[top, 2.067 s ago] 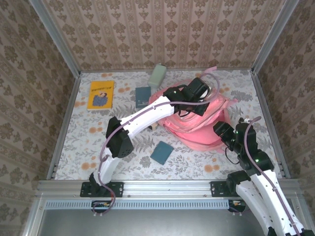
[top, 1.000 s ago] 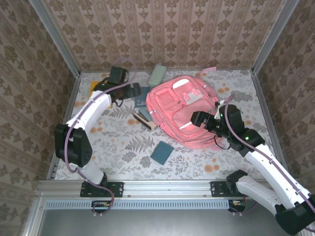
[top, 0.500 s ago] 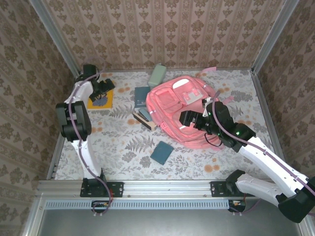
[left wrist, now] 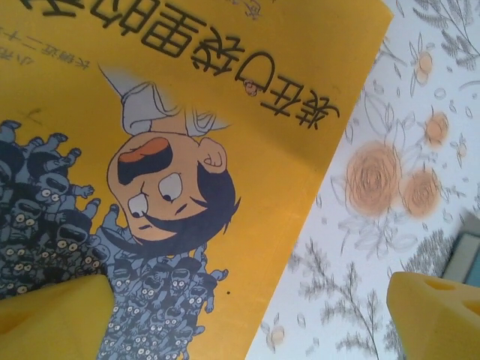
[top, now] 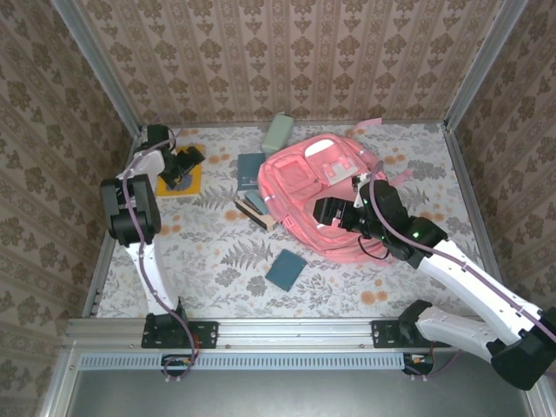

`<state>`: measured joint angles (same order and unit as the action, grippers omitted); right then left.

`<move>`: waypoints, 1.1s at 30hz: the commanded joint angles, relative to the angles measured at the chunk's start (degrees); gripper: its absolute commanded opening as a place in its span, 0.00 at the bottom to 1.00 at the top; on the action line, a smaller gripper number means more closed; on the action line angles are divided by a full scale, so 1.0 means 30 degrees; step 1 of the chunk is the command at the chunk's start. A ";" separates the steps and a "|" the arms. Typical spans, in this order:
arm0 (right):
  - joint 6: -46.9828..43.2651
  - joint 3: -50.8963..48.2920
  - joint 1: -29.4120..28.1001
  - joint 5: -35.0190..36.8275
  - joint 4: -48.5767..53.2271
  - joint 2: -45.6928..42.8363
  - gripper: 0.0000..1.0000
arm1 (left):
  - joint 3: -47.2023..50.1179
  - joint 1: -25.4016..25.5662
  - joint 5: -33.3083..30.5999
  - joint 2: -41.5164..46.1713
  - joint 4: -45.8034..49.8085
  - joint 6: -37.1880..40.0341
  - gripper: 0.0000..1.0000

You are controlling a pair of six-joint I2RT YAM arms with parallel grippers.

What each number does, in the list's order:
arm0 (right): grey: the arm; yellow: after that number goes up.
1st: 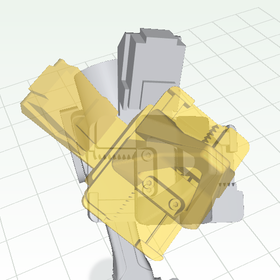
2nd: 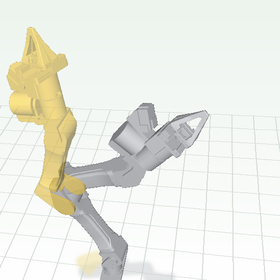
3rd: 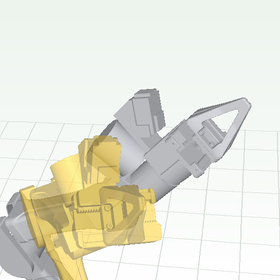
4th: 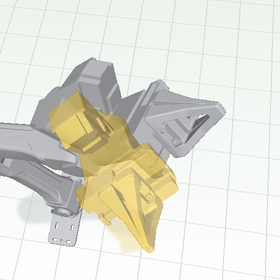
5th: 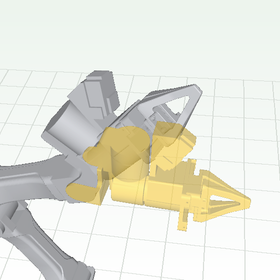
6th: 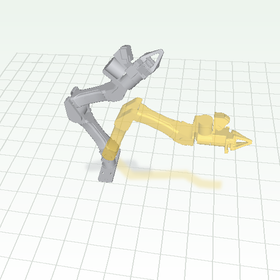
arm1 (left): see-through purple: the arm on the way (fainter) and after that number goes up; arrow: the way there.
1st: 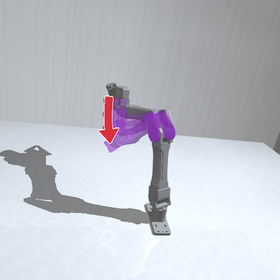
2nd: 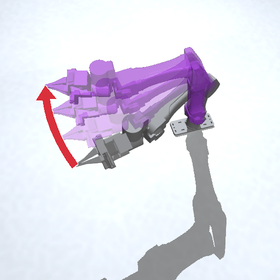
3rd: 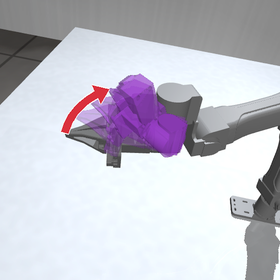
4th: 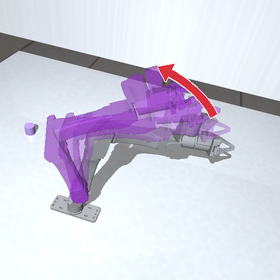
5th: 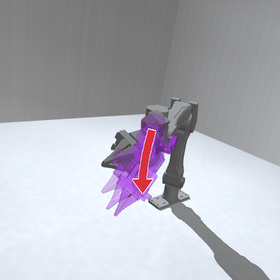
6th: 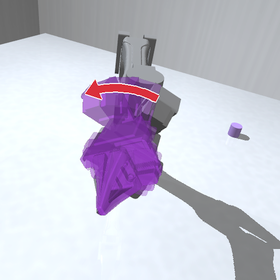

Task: Pack the student bag
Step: Move the book to the middle-left of the table.

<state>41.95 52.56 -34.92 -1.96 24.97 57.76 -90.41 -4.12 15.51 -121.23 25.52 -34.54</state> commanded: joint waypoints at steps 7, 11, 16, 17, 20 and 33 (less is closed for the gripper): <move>-0.0884 0.0989 -0.0354 -0.2032 -0.2103 0.2476 1.00 | 1.0066 0.1725 0.1279 0.5263 -0.1579 -0.3298 0.96; -0.1293 0.1615 -0.0727 -0.2541 -0.2517 0.3730 1.00 | 1.4205 0.3465 0.0393 0.8207 -0.2506 -0.5127 0.96; -0.2217 0.2894 -0.1269 -0.2551 -0.1938 0.5344 1.00 | 1.8021 0.6385 -0.0896 1.1703 -0.3108 -0.7941 0.96; -0.2385 0.3289 -0.1428 -0.2336 -0.1589 0.5747 1.00 | 1.8588 0.7069 -0.1193 1.2287 -0.3024 -0.8376 0.97; -0.2544 0.3685 -0.1825 -0.1804 -0.1722 0.6326 1.00 | 1.9551 0.8717 -0.2291 1.4358 -0.2216 -0.9669 0.98; -0.1318 0.5316 -0.3520 -0.2545 -0.3791 1.0401 0.83 | 1.9596 0.4804 -0.2766 2.3305 0.1951 -0.5455 0.98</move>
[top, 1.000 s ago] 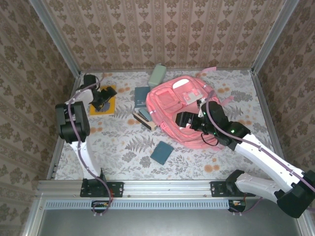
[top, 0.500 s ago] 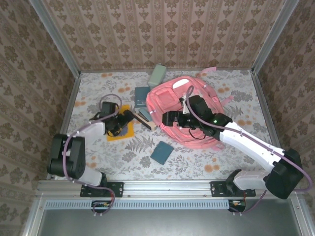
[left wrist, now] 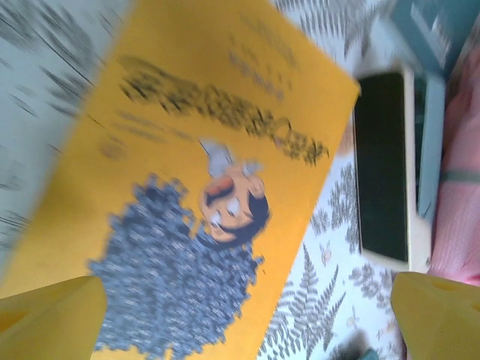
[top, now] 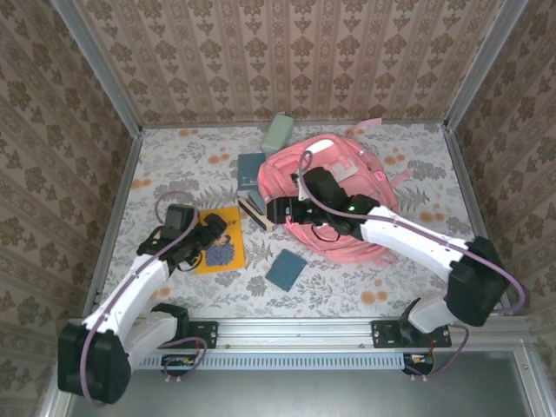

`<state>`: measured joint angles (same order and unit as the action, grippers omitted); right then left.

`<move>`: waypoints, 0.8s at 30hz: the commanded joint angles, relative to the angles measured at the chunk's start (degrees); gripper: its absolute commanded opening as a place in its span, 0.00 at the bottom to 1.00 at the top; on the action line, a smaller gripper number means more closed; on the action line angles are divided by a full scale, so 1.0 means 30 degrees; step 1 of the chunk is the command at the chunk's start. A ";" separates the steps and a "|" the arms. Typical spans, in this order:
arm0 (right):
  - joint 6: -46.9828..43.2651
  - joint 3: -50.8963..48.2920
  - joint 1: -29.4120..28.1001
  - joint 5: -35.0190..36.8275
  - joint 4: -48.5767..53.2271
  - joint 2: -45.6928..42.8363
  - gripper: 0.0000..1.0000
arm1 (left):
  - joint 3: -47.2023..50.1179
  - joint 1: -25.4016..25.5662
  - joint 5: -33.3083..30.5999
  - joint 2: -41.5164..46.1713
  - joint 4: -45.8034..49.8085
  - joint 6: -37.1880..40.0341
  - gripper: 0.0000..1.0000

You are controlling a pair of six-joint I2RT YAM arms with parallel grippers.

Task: Pack the student bag
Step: Move the book to the middle-left of the table, then rotate the book at the middle-left of the table.

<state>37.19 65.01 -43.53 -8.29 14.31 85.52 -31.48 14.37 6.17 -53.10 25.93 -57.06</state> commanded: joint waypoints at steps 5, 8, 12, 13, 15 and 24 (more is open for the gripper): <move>0.1134 0.2373 -0.1825 -0.0459 -0.0647 0.3434 0.74 | 0.0677 -0.5081 0.3840 -0.0955 0.0355 0.3769 0.82; 0.1714 0.3195 -0.2301 -0.0562 -0.0719 0.4891 0.71 | 0.0703 -0.6122 0.5308 -0.2880 -0.0790 0.4322 0.61; 0.2075 0.4110 -0.2788 -0.0550 -0.1104 0.6670 0.65 | 0.0639 -0.6244 0.4918 -0.4102 -0.1066 0.4920 0.53; 0.2098 0.4299 -0.2860 -0.0602 -0.1214 0.7034 0.63 | 0.0774 -0.6239 0.4885 -0.4223 -0.1157 0.5057 0.51; 0.2515 0.4809 -0.2943 -0.0797 -0.1362 0.7976 0.56 | 0.1088 -0.6255 0.4642 -0.4381 -0.1126 0.5191 0.46; 0.3071 0.6899 -0.2981 -0.0741 -0.0643 1.0796 0.45 | 0.2246 -0.5784 0.3381 -0.4481 -0.0918 0.4947 0.40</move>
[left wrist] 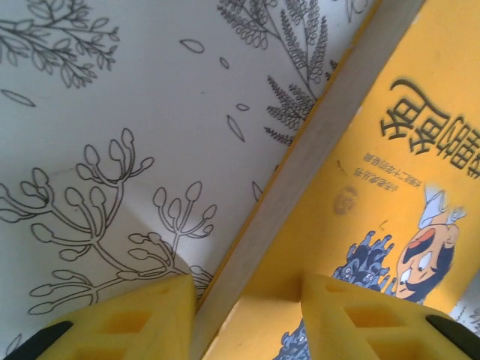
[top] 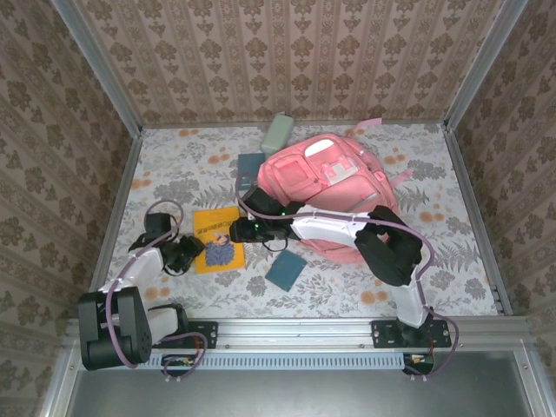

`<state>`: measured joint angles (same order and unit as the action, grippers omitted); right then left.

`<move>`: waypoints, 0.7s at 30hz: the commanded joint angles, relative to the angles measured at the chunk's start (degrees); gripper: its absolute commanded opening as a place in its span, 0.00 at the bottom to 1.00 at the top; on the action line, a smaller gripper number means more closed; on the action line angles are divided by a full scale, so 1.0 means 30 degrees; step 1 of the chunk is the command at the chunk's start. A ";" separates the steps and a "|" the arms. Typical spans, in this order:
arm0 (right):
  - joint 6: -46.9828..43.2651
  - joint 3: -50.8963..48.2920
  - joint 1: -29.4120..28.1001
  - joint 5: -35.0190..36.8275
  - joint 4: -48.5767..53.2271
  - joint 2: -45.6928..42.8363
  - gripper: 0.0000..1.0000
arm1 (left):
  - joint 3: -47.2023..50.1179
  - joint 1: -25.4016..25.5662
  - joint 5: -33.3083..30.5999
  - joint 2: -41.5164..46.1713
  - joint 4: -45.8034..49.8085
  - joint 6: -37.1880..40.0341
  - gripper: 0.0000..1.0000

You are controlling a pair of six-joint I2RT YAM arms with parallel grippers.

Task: Pack the student bag
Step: Rotate the book at the middle-left of the table, then pick up the book from the middle-left of the table.

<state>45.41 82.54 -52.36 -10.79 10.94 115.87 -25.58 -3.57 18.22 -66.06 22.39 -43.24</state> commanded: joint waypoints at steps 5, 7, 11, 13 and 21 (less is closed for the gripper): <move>0.0360 0.1767 -0.0082 0.0184 0.0554 0.1954 0.44 | 0.0765 0.0848 -0.1090 -0.0216 0.0285 -0.0195 0.34; 0.0277 0.2158 -0.0091 0.0395 0.0919 0.2474 0.43 | 0.0908 0.1167 -0.1143 -0.0115 0.0311 -0.0490 0.33; 0.0050 0.2292 -0.0103 0.1197 0.1473 0.2798 0.43 | 0.0902 0.1659 -0.1413 0.0671 0.0963 -0.0936 0.33; -0.0218 0.2290 -0.0081 0.1363 0.1679 0.2710 0.44 | 0.0565 0.1686 -0.1578 0.1251 0.1651 -0.0807 0.35; -0.0708 0.2340 0.0013 0.1836 0.2006 0.2360 0.46 | -0.1053 0.0790 -0.1444 0.0042 0.1276 0.0575 0.39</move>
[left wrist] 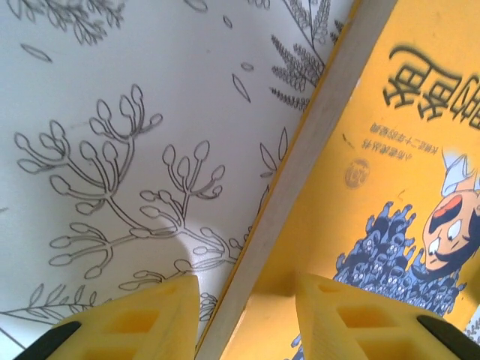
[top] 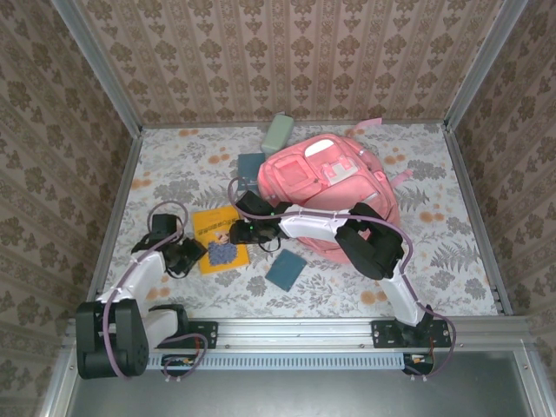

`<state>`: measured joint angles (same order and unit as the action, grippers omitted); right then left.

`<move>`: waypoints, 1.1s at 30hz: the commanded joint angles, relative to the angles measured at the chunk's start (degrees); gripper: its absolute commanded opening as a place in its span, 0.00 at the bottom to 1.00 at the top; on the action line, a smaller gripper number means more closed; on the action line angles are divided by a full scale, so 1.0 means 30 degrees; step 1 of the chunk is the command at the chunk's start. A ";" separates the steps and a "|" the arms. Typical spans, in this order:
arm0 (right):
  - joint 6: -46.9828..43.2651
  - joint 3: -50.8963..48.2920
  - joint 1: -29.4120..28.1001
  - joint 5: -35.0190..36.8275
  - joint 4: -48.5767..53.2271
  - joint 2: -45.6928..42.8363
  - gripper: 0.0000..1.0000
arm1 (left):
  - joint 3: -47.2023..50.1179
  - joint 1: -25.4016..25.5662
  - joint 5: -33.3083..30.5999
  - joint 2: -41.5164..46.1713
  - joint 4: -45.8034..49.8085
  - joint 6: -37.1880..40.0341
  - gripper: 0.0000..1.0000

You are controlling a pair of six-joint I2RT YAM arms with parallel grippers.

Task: Pack the student bag
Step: Pick up the book from the middle-left of the table.

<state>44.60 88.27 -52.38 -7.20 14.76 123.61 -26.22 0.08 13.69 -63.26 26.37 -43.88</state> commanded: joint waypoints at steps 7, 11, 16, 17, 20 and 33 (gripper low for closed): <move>-0.0467 0.0645 0.0187 0.0577 0.0781 0.0247 0.46 | -0.1171 -0.0564 0.0446 -0.2875 -0.0907 0.1006 0.35; -0.0302 0.1002 0.0162 -0.0307 0.0549 0.0983 0.47 | -0.0553 -0.0495 0.0361 -0.2698 -0.0988 0.0643 0.33; 0.0727 0.1257 0.0164 -0.2805 -0.0787 0.1597 0.48 | 0.0089 -0.0094 0.0386 -0.2657 -0.1296 0.0256 0.25; 0.1130 0.1200 0.0129 -0.3655 -0.1580 0.1551 0.47 | 0.0140 0.0037 0.0387 -0.2699 -0.1325 0.0198 0.25; 0.2158 0.0834 0.0034 -0.5581 -0.4078 0.1216 0.47 | 0.0170 0.0267 0.0244 -0.2922 -0.1257 0.0180 0.23; 0.4175 -0.1628 0.0839 -1.0335 -1.0336 -0.0406 0.33 | -0.0369 0.0297 -0.0141 -0.3198 -0.0507 0.0644 0.20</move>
<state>54.85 83.18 -47.09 -25.04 -4.08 126.32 -28.99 -0.32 11.40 -70.41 20.36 -42.59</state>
